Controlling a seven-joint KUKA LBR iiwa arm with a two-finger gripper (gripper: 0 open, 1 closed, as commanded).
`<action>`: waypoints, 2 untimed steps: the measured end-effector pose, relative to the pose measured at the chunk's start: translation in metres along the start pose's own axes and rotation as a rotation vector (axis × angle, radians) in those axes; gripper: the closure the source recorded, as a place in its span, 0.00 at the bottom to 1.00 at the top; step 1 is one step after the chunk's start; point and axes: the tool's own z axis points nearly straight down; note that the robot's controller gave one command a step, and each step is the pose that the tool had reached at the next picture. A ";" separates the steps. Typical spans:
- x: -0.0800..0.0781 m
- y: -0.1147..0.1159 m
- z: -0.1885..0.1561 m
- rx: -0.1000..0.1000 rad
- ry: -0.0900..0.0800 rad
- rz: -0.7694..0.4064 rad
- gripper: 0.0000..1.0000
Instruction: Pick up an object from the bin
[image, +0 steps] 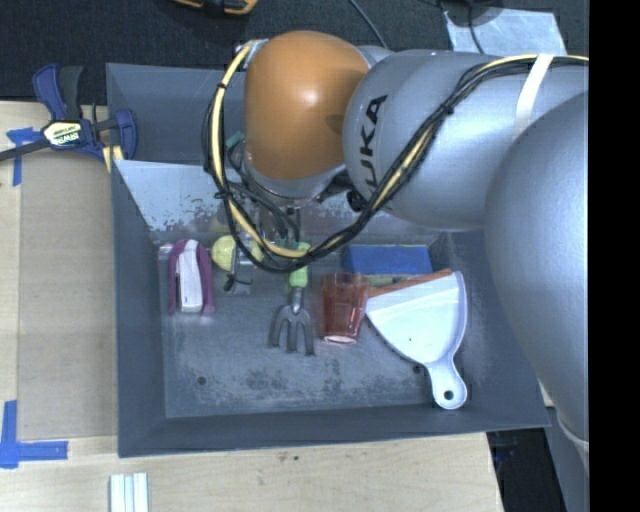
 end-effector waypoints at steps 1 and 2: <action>-0.001 -0.001 -0.005 -0.001 -0.007 0.004 0.00; 0.004 -0.057 0.105 -0.001 -0.012 -0.434 0.00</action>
Offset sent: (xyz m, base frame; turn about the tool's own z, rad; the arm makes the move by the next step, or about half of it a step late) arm -0.0075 -0.0697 -0.1308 -0.5217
